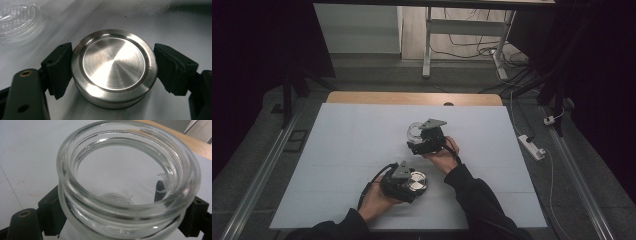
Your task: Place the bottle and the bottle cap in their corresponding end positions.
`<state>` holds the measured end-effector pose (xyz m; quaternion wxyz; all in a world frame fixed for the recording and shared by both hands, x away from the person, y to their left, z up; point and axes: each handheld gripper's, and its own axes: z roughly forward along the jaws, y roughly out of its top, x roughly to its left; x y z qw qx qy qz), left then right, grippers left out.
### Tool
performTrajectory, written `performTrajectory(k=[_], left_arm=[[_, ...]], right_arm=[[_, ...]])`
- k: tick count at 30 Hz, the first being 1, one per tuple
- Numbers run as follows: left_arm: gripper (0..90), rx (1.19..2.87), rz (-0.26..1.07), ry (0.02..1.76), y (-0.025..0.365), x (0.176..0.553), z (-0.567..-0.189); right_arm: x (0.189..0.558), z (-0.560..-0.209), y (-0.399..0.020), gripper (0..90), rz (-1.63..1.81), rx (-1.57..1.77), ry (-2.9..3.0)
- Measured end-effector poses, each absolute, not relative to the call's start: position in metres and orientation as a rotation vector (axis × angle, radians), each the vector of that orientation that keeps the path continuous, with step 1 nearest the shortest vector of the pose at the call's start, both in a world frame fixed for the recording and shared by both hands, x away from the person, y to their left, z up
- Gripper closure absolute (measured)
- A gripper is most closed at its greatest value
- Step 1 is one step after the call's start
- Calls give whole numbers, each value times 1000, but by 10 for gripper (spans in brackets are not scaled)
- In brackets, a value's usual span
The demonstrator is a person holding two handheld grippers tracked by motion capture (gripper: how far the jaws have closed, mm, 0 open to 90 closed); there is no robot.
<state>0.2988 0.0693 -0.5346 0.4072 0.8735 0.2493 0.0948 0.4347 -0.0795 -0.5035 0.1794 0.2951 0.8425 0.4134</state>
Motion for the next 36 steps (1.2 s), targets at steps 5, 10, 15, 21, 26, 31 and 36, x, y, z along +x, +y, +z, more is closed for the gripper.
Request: performTrajectory(k=[5,10,15,21,26,31,36], left_arm=[[207,2211,233,648,68,301,-539],[207,2223,230,667,66,302,-540],[205,2250,221,681,64,304,-541],[203,2257,233,681,63,303,-541],[191,2261,215,691,64,305,-542],[154,2265,210,695,64,305,-542],[114,2251,194,706,66,307,-541]], right_arm=[[436,-506,-77,147,1168,836,2388],[436,-510,-74,147,1170,817,2404],[435,-512,-72,146,1154,808,2417],[436,-513,-73,141,1155,829,2422],[437,-514,-72,121,1133,842,2437],[437,-519,-70,80,1111,828,2460],[438,-518,-69,39,1127,833,2481]])
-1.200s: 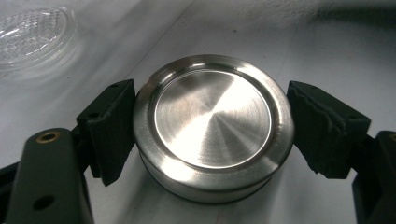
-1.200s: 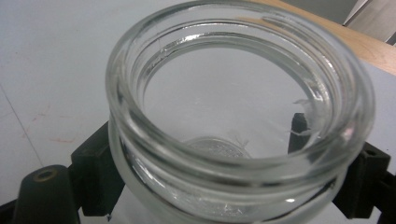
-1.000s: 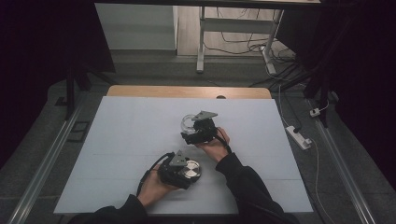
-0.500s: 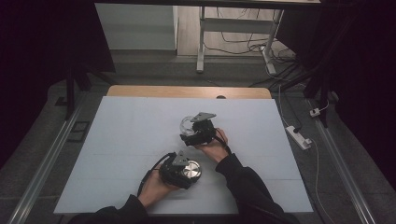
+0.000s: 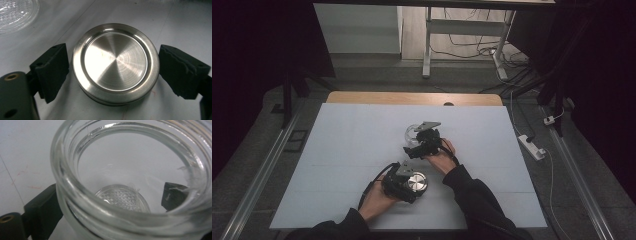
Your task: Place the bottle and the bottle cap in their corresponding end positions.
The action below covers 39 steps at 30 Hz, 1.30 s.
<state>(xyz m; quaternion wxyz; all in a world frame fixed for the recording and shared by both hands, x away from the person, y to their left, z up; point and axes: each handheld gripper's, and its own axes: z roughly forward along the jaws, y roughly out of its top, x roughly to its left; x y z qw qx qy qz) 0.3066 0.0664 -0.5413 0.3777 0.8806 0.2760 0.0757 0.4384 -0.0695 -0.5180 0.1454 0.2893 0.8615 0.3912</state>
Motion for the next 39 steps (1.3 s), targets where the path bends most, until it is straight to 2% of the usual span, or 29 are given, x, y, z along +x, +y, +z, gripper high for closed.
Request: performTrajectory(k=[12,27,39], left_arm=[[3,2198,148,680,72,307,-539],[0,2162,146,650,91,300,-526],[0,2129,135,695,114,297,-518]], right_arm=[[439,-513,-73,0,1159,847,2517],[429,-506,-82,0,1146,818,2499],[423,-502,-87,0,1121,814,2505]])
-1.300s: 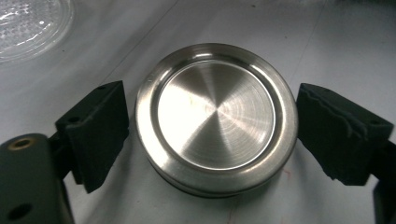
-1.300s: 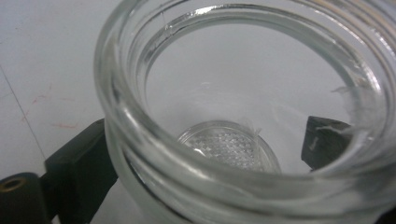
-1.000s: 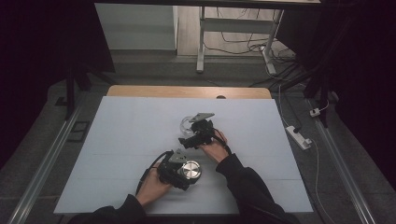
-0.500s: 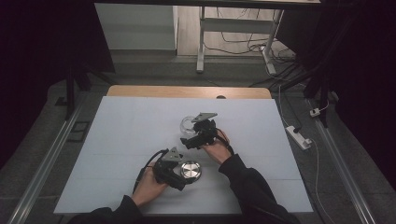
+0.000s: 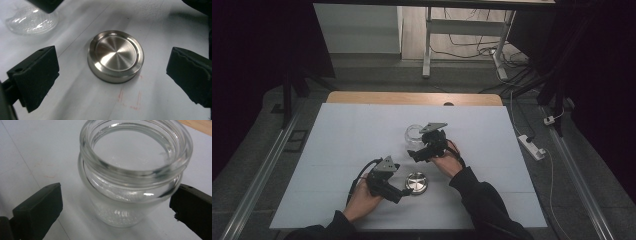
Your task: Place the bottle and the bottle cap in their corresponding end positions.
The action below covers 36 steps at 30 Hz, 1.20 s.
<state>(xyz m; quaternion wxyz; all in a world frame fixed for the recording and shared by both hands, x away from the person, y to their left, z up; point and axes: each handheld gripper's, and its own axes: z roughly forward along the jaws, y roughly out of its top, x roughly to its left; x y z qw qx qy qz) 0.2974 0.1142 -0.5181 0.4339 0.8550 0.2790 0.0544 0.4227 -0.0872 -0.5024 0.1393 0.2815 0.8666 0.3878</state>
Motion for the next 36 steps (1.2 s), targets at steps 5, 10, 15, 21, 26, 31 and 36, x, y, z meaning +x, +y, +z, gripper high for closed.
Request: performTrajectory(k=[5,10,15,21,26,31,36], left_arm=[[0,2105,115,709,124,297,-515],[0,2089,97,722,131,297,-513],[0,2099,107,719,135,293,-511],[0,2118,132,708,135,288,-508],[0,2124,133,702,139,285,-507],[0,2135,129,701,143,283,-505],[0,2152,152,698,146,278,-503]], right_arm=[[419,-503,-90,0,1128,818,2532],[418,-501,-93,0,1144,827,2536],[412,-499,-99,0,1136,817,2520],[403,-494,-111,0,1158,803,2517],[402,-490,-114,0,1184,806,2512],[397,-486,-114,0,1199,790,2523],[388,-478,-117,0,1239,761,2507]])
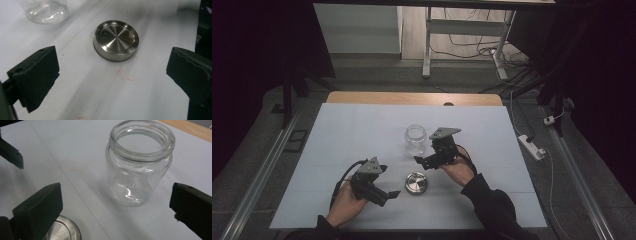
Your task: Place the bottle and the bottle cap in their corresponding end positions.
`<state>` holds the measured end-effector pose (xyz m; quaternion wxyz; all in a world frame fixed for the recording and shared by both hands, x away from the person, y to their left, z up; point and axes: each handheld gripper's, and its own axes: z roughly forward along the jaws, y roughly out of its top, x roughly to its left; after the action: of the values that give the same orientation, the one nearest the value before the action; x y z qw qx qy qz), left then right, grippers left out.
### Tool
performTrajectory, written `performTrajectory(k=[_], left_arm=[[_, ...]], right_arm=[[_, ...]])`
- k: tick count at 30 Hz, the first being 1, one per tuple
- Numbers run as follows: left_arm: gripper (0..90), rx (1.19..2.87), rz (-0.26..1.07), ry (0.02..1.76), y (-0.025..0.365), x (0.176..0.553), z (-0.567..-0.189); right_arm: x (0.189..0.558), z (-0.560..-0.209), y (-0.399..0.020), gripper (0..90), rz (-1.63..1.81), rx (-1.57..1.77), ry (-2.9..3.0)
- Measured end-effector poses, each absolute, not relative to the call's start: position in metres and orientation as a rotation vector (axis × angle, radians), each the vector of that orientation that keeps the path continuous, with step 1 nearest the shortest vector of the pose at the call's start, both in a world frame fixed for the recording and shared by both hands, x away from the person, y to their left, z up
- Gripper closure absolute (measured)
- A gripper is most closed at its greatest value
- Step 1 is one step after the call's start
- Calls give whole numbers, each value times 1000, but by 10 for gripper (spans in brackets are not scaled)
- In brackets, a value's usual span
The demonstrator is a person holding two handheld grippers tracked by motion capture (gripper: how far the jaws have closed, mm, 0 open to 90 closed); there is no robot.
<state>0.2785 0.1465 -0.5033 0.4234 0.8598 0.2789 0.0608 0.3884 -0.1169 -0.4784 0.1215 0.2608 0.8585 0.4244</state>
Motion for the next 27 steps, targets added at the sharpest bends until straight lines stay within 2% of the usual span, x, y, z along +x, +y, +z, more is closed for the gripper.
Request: performTrajectory(k=[27], left_arm=[[0,2086,192,831,187,259,-500]], right_arm=[[347,-475,-148,0,1242,757,2491]])
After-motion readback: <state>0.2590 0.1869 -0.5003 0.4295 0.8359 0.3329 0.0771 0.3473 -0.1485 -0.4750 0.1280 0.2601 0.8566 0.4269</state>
